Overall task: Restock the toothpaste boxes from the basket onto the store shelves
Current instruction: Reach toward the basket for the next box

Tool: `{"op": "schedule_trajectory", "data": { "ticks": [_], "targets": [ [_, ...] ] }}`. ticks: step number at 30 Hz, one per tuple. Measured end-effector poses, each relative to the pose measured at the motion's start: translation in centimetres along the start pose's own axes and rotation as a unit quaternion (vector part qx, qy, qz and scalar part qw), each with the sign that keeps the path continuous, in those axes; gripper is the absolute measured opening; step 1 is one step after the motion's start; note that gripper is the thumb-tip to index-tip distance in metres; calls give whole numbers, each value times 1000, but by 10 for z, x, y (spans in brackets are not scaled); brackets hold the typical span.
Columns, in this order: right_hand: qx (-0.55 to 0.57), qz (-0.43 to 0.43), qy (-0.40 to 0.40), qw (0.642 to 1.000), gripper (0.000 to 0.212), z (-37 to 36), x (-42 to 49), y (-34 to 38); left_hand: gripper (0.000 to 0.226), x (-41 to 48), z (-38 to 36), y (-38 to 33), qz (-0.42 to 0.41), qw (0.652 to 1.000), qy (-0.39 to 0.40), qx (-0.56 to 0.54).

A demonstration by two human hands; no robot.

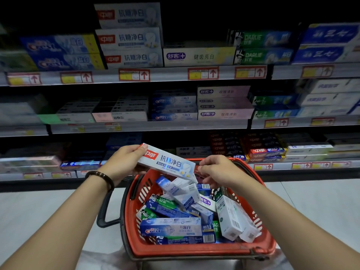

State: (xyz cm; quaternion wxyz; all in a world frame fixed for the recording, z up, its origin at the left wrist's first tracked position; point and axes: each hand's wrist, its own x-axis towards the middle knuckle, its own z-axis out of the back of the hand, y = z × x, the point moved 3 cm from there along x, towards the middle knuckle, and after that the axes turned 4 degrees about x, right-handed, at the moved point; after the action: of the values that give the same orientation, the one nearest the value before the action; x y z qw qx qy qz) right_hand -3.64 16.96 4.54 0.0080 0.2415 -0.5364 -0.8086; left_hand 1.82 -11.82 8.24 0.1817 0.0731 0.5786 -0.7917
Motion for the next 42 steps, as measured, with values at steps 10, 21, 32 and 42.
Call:
{"op": "schedule_trajectory", "data": {
  "ticks": [10,21,32,42],
  "targets": [
    [88,-30,21,995,15,-1,-1,2,36,-13,-21,-18,-5,990,62,-124],
    [186,9,-41,982,21,7,3,3,32,-11,-20,-20,-3,983,14,-182],
    [223,60,-119,966,15,10,1,9,20,-10,-20,-21,-43,980,-49,-190],
    [249,111,-214,938,10,10,-5,19,11,-11,-25,-22,-83,965,-130,-214]
  ]
}}
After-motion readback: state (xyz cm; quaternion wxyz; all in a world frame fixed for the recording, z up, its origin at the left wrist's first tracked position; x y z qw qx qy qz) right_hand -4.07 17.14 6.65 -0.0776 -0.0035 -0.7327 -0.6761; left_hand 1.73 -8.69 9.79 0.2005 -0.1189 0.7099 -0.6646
